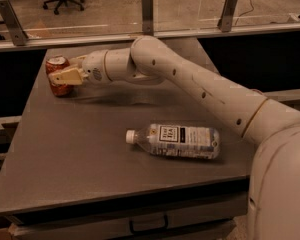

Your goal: Move coke can near sponge

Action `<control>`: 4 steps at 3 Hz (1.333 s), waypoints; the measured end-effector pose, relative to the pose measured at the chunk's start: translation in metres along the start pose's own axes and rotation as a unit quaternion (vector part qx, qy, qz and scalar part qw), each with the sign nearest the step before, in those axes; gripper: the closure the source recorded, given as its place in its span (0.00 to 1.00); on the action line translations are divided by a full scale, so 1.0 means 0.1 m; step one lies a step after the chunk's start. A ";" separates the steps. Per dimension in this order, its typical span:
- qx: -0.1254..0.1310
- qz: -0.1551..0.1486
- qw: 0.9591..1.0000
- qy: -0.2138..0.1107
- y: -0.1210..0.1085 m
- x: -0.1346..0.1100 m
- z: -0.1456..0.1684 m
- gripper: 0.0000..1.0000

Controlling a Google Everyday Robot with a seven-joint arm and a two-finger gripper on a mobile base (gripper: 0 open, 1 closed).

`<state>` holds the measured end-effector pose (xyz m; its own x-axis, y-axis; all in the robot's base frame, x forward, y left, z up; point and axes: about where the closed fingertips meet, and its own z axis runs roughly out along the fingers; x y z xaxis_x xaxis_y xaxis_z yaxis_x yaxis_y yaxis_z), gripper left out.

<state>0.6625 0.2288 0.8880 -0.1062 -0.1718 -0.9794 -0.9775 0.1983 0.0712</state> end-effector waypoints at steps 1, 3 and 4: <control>-0.007 0.021 0.999 -0.025 0.14 -0.05 0.10 0.85; 0.113 -0.050 0.991 -0.042 -0.17 -0.68 -0.94 1.00; 0.113 -0.050 0.991 -0.042 -0.16 -0.69 -0.94 1.00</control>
Offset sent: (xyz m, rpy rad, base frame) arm 0.0072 -0.0600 0.0630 0.0930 -0.0859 -0.1785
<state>0.6688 0.1463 0.9718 0.0147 -0.1221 -0.9924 -0.9160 0.3963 -0.0623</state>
